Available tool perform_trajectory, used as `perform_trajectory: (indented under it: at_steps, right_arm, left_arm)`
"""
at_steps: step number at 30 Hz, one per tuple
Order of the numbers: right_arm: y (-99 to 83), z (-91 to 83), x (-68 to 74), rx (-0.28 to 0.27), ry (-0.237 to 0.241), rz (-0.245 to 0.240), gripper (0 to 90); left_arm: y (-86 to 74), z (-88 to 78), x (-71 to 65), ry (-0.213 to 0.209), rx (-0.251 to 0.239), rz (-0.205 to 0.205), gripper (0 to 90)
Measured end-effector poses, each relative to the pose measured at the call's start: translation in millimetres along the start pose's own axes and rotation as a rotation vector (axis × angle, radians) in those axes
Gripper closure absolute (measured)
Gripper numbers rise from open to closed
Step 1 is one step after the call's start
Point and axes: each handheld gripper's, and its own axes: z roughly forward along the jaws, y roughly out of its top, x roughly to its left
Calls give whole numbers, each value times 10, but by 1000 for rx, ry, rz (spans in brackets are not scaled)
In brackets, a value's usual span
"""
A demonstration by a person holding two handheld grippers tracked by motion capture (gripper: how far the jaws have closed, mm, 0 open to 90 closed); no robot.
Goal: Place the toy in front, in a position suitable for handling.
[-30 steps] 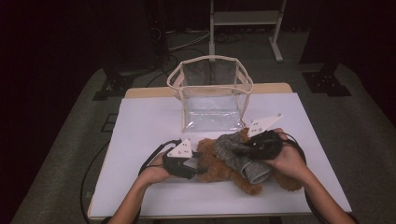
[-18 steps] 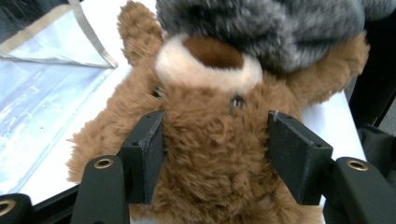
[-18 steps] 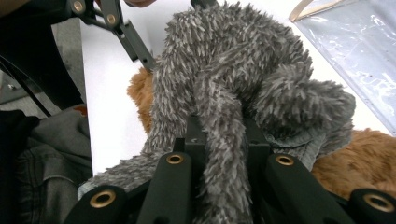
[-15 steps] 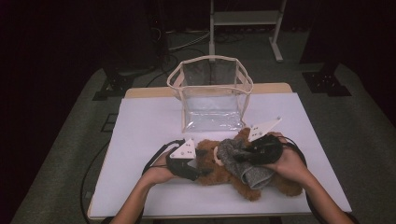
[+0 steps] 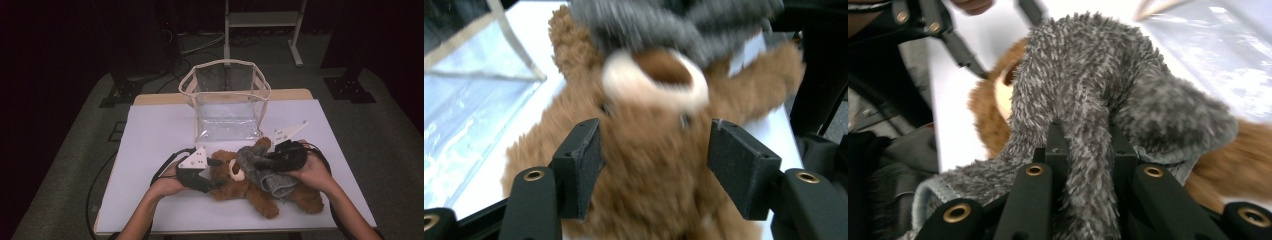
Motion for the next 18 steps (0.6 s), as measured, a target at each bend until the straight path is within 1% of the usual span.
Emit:
perform_trajectory:
  at_steps: [1,2,3,4,6,9,13,15,18]
  right_arm:
    - [7,30,35,4,15,-8,765]
    - [12,47,62,8,18,-20,765]
    - [17,39,83,10,11,-24,765]
    - [19,9,82,5,3,-26,766]
    - [7,-83,48,-13,-4,-20,766]
    - [-27,-272,-15,-33,-34,-1,766]
    - [-78,-578,-78,-47,-103,22,766]
    - [-95,-682,-93,-49,-133,26,765]
    - [-109,-809,-110,-47,-162,33,765]
  left_arm:
    - [13,20,-13,-3,6,5,370]
    - [14,44,-25,-5,23,14,369]
    - [7,67,-36,-3,36,23,370]
    - [-7,84,-45,-5,42,23,370]
    - [-20,87,-42,-12,35,13,372]
    - [-29,76,-42,-21,37,10,385]
    - [-34,76,-53,-35,39,9,388]
    - [-35,65,-55,-42,45,18,389]
    - [-41,62,-66,-53,44,13,391]
